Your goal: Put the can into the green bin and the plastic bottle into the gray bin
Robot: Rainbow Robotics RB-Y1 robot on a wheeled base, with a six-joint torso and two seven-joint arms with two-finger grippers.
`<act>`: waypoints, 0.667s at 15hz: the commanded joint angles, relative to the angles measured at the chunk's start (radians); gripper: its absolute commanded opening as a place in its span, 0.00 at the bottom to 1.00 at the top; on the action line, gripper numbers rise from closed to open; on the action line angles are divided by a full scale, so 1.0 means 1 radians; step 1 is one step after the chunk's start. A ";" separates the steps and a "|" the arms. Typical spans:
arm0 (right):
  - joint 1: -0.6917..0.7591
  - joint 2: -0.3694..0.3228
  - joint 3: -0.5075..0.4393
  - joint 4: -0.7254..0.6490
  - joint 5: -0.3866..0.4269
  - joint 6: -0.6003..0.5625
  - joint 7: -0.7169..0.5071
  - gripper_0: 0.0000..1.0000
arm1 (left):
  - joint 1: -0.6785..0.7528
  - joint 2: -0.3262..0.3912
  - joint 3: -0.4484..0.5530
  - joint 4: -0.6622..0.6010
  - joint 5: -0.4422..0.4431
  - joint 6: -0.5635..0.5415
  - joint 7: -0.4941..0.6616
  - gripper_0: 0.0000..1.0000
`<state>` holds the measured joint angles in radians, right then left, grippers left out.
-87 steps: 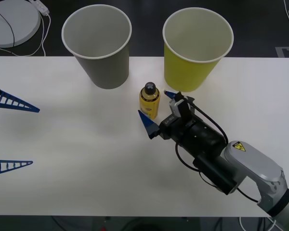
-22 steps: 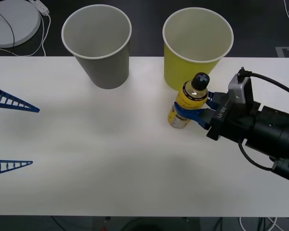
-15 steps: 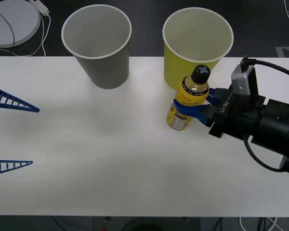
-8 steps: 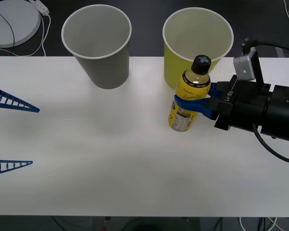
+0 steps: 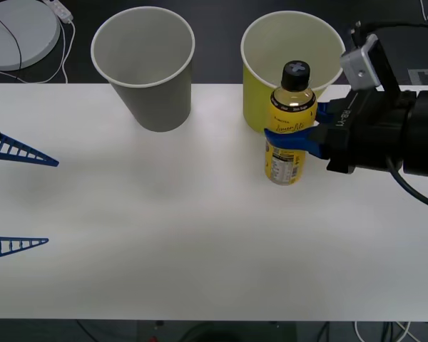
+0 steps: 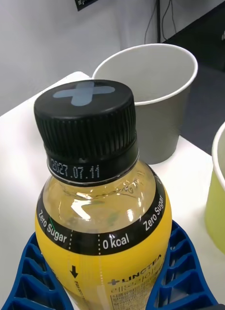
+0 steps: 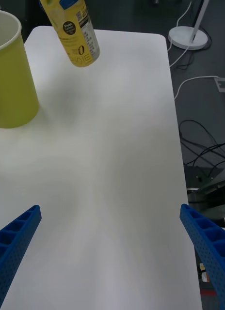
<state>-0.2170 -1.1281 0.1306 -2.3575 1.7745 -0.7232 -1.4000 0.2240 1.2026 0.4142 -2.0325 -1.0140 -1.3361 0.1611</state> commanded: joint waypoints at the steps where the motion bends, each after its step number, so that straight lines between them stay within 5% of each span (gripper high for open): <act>1: -0.070 0.001 0.000 0.011 -0.006 -0.076 -0.002 0.00 | 0.000 0.000 0.000 0.000 0.000 0.000 0.000 1.00; 10: -0.358 0.007 0.001 0.040 0.017 -0.372 -0.111 0.00 | 0.000 0.000 0.000 0.000 0.000 0.000 0.000 1.00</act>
<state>-0.5510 -1.1217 0.1308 -2.3250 1.7876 -1.0693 -1.5103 0.2240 1.2026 0.4142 -2.0325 -1.0140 -1.3361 0.1611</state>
